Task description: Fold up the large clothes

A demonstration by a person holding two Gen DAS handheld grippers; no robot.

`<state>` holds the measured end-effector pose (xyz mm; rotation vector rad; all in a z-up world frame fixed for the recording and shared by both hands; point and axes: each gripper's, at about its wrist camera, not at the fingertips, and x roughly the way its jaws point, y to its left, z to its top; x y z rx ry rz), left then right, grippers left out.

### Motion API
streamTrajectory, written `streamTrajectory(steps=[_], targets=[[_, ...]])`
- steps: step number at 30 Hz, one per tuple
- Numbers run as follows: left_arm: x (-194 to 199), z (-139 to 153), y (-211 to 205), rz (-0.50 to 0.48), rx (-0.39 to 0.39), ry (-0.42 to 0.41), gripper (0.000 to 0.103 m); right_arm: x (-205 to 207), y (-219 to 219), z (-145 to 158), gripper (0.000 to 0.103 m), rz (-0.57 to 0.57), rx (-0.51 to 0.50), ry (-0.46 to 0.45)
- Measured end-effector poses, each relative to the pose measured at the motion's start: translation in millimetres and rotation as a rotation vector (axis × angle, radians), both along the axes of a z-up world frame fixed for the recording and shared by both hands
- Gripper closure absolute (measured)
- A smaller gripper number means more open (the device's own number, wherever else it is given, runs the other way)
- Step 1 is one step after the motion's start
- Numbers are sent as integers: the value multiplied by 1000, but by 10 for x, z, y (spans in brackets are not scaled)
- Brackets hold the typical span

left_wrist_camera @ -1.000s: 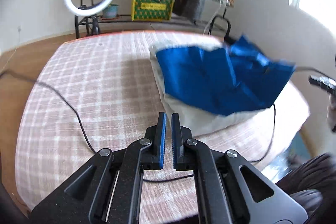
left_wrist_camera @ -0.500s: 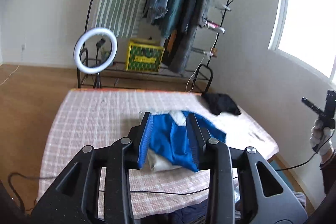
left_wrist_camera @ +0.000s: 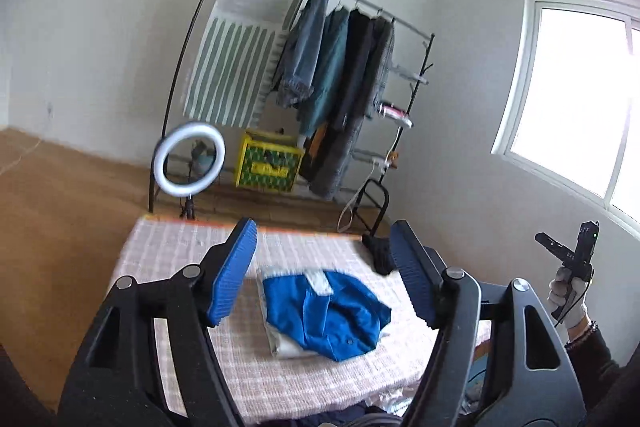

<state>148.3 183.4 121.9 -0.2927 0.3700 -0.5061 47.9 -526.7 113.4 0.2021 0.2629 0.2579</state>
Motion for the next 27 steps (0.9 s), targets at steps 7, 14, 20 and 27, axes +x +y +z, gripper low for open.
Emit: streamTrajectory(steps=[7,14,20,27], targets=[[808,-1592,-356,-86,-166,361,32,573,301,-959,55,70,36,252],[1491,-3106,-1017,-153,-321,678,32,1196,759,-2011,55,167,80,475],[1737,-3696,-1410,-161,-355,779,32,1671,839,-2732,55,200,237,616],[1805,-3854,-1725,-202,-315,795,43,2012,778,-3108,53,211,418,661]])
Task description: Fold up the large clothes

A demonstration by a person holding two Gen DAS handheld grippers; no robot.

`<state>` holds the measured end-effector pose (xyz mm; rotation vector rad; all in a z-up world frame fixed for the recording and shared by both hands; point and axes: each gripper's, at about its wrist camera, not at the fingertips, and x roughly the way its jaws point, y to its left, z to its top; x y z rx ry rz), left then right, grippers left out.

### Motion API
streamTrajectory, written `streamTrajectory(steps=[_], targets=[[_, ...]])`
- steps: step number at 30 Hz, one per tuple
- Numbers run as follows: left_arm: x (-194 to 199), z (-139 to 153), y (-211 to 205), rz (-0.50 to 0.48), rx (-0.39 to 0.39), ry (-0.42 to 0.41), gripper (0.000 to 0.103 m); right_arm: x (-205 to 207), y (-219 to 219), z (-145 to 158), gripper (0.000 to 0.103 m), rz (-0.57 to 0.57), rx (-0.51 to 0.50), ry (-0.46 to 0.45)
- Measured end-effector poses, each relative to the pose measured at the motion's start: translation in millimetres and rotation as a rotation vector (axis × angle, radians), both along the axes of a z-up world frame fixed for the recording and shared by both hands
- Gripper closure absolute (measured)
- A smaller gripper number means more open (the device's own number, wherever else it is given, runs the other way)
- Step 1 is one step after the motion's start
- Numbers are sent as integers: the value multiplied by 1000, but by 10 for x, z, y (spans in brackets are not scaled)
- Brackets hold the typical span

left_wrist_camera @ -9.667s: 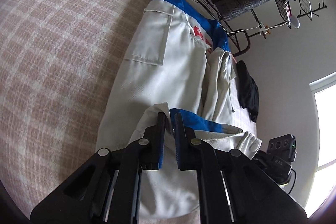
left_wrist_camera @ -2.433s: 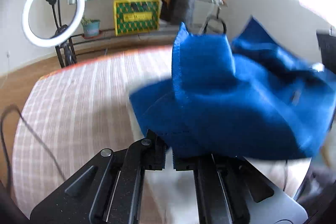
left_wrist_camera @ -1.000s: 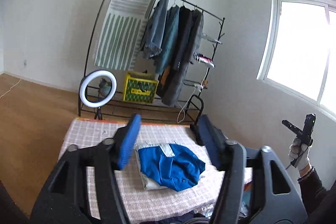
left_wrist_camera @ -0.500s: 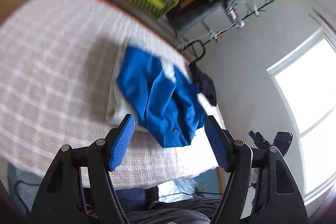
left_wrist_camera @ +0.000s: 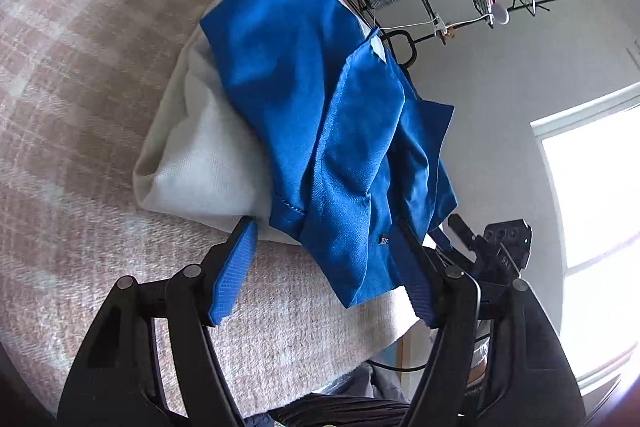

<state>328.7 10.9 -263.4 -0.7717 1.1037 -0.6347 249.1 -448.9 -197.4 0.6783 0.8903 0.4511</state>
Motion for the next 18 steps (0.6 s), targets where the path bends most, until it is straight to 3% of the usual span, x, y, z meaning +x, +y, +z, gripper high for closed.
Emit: streamTrajectory(steps=[1,2,3,4,6,7,9,10,13,16,18], targets=[[11,5,-32,-7,8,-4,51,9,7,-7,53,1,21,-4],[22,16,-54,-19,15,-4,77,19,22,-12,53,4,37,-7],[16,15,-61,-25,28,-1,86,31,50,-15,53,11,49,-7],[7,25,-62,-23,31,-4,88,54,82,-28,58,17,54,-4],[-21,95,-55,-15,16,-15,92,89,155,-40,91,55,77,25],[-69,163,-7,4,-17,-17,93,84,166,-37,97,68,120,34],[-167,309,88,18,-76,-55,94,17,167,-1,99,77,198,10],[-209,347,120,23,-52,-76,95,-21,183,-11,99,92,195,9],[-193,135,107,-1,71,-33,95,-45,313,-181,99,136,-2,85],[-179,-53,128,4,56,5,95,-74,311,-93,95,176,-20,54],[-187,-38,107,7,42,-4,95,-24,268,26,83,205,13,27]])
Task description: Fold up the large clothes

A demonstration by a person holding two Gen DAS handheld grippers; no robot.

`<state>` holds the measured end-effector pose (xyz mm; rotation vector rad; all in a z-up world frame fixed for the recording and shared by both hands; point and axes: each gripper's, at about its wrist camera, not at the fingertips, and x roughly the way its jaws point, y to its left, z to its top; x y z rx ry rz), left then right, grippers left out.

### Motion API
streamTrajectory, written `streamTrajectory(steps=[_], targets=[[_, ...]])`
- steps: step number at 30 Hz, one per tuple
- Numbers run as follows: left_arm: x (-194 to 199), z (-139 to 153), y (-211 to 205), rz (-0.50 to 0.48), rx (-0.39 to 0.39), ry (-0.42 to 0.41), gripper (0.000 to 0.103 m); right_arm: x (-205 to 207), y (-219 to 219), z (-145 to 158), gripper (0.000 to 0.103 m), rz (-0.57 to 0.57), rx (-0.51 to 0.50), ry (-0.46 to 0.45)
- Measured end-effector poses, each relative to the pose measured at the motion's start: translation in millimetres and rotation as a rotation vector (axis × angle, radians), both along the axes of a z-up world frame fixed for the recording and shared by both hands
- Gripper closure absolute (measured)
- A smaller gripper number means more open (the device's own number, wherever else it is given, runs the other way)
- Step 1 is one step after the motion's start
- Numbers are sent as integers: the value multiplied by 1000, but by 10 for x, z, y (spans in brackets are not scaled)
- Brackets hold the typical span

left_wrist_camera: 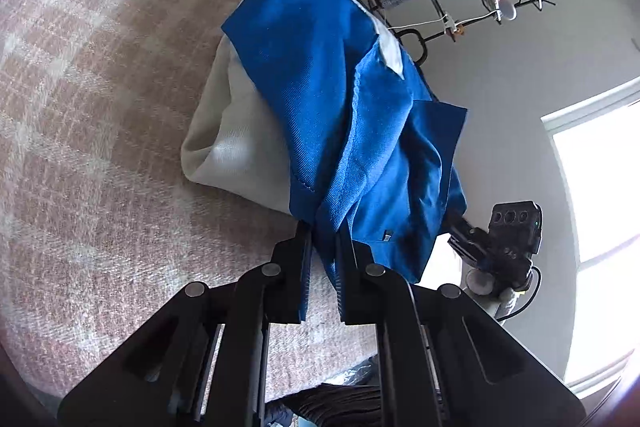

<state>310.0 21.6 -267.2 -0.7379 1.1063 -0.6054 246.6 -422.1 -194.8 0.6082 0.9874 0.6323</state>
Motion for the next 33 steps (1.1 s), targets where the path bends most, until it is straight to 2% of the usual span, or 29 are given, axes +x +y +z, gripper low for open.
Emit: streamTrajectory(steps=[1,3,6,7,8,9,10,13,17,20,23,26,28,33], targets=[[-5,10,-24,-3,4,-5,95,39,-36,44,61,0,27,-9],[-2,26,-95,-10,20,-13,95,157,-114,79,37,-27,70,-6],[-19,35,-59,-9,6,-14,95,257,-182,22,37,-20,124,29],[-33,44,-45,-6,-2,-12,95,263,-213,-6,38,-40,127,34],[-55,50,-52,-5,0,-15,95,280,-248,-54,48,-61,133,48],[-76,65,-57,-5,5,-20,95,310,-272,-107,81,-85,129,73],[-102,80,-113,-13,25,-39,95,333,-297,-136,98,-104,101,88],[-107,10,-185,-46,90,-49,95,326,-334,-256,100,-140,20,93],[-124,-29,-113,-47,89,-36,95,293,-213,-132,99,-110,-106,51],[-200,165,-94,-92,132,-91,95,250,-122,107,93,-88,-268,12],[-282,471,-40,-125,165,-165,95,176,-54,382,93,-71,-394,-92],[-231,761,75,-96,200,-237,95,116,-46,648,89,-72,-410,-209],[-91,928,101,-74,234,-285,95,204,-16,750,88,-88,-418,-257],[524,1160,-30,-22,303,-365,95,642,213,694,88,-51,-405,-267]])
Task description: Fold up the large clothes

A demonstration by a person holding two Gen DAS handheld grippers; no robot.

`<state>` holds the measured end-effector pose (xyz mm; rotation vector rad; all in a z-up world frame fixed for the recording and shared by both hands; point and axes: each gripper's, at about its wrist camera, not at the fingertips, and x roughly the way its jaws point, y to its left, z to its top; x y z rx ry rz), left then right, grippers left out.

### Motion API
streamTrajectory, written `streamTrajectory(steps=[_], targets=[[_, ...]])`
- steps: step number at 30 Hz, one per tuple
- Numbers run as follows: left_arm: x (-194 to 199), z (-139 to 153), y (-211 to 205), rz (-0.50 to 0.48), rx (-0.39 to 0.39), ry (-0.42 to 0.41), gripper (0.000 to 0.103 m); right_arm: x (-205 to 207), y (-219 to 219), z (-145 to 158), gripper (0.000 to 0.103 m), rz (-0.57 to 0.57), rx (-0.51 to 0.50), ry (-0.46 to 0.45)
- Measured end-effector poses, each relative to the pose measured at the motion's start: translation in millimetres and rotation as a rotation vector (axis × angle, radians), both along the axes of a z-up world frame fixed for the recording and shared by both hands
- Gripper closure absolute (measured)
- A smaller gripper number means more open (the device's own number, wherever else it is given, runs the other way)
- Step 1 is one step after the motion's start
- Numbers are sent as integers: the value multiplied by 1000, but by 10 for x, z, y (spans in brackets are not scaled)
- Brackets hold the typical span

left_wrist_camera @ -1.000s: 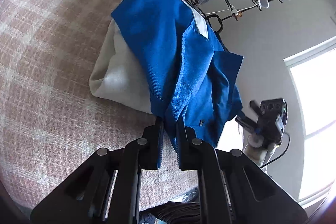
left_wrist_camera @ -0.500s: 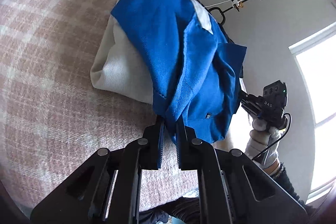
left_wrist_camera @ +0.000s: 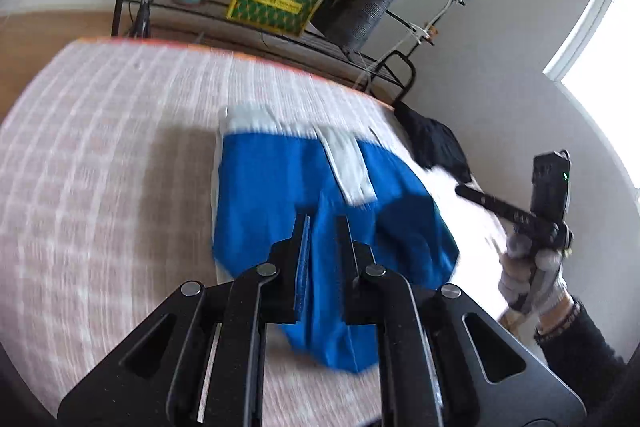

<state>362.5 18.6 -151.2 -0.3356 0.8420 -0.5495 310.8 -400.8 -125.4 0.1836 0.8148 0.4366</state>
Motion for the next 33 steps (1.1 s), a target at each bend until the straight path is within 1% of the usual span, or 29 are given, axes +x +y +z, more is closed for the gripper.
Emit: streamTrajectory(steps=[1,2,4,5,6,7,9,10,11,12,14,15,17,18,19,21,22,24,25,26,28,30,31,33], targets=[[125,-3,-44,4,6,-7,95,88,57,-47,88,8,-17,4],[294,-35,-118,-3,15,2,95,171,138,-74,88,17,-41,7],[537,-188,-193,-17,12,46,95,308,278,-188,86,49,-111,22],[659,-304,-249,-14,43,69,95,354,314,-259,84,60,-136,41],[707,-374,-266,-9,71,73,95,393,342,-337,83,69,-151,67],[771,-503,-283,-8,105,84,95,426,345,-418,82,80,-158,84],[837,-787,-268,-11,130,138,95,419,266,-516,82,93,-126,87],[851,-953,-246,-18,122,168,96,422,194,-601,82,89,-77,93],[846,-1070,-206,-25,88,175,96,426,143,-690,81,89,-39,103],[831,-1115,-147,-24,50,158,96,418,117,-728,81,90,-23,95],[849,-1088,-115,-28,40,172,97,432,143,-674,82,103,-50,104],[852,-1046,-118,-31,53,176,97,451,175,-621,82,113,-77,118],[853,-874,-128,-33,86,133,97,466,205,-449,82,121,-105,108],[861,-764,-132,-31,96,99,97,477,219,-332,82,129,-106,73],[886,-659,-130,-26,101,68,97,493,223,-235,82,133,-106,45],[994,-505,-153,-20,84,39,97,594,256,-94,82,128,-121,8],[1047,-465,-183,-20,82,32,97,666,289,-57,82,126,-132,-1],[1186,-408,-299,-30,105,8,97,824,393,-40,82,131,-151,-4],[1239,-402,-360,-35,117,2,97,910,455,-62,81,138,-157,4],[1314,-415,-425,-38,129,1,97,979,504,-94,78,147,-163,11],[1444,-462,-487,-25,142,4,97,1115,623,-203,77,160,-199,23],[1588,-586,-510,-8,158,30,97,1215,673,-321,76,162,-238,52],[1615,-642,-513,1,165,44,97,1256,661,-379,76,162,-231,65],[1720,-843,-509,0,175,102,97,1369,596,-458,76,163,-176,112]])
